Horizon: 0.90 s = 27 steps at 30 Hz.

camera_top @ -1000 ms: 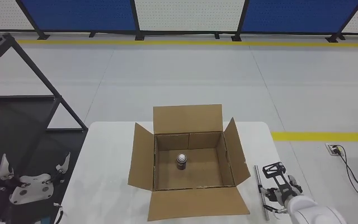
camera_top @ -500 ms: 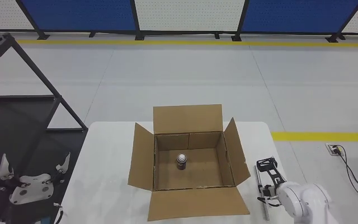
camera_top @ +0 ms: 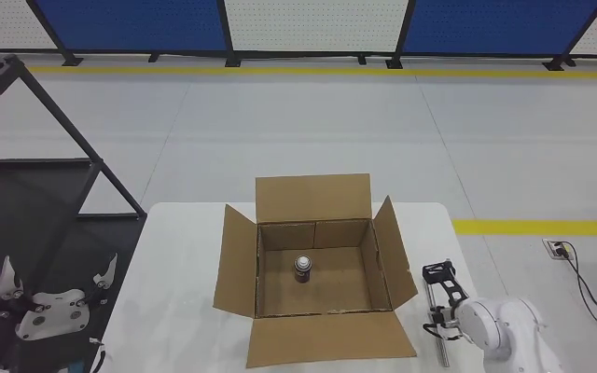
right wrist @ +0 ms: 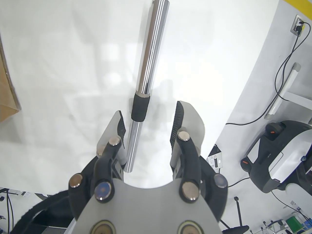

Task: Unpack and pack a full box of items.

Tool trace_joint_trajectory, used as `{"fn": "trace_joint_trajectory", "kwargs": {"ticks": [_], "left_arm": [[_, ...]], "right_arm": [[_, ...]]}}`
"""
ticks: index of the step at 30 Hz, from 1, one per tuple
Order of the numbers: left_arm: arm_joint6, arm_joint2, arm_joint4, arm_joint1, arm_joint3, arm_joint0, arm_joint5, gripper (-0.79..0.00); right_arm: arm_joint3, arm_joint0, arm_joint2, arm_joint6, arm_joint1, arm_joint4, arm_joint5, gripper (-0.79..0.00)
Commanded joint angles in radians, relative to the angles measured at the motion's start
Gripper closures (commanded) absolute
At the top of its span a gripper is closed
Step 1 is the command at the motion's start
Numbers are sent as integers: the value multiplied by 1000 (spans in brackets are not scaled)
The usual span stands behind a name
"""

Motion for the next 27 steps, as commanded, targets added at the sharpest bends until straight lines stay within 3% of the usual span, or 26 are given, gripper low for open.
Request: {"fn": "trace_joint_trajectory", "kwargs": {"ticks": [1, 23, 25, 27], "left_arm": [[0, 0, 0, 0, 0, 0, 0, -785], [0, 0, 0, 0, 0, 0, 0, -785], [0, 0, 0, 0, 0, 0, 0, -785], [0, 0, 0, 0, 0, 0, 0, -785]], "right_arm": [[16, 9, -3, -3, 0, 9, 1, -388], [135, 64, -12, -29, 11, 88, -16, -305], [142, 67, -14, -27, 12, 95, -16, -246], [152, 71, -17, -27, 13, 101, -18, -99]]}}
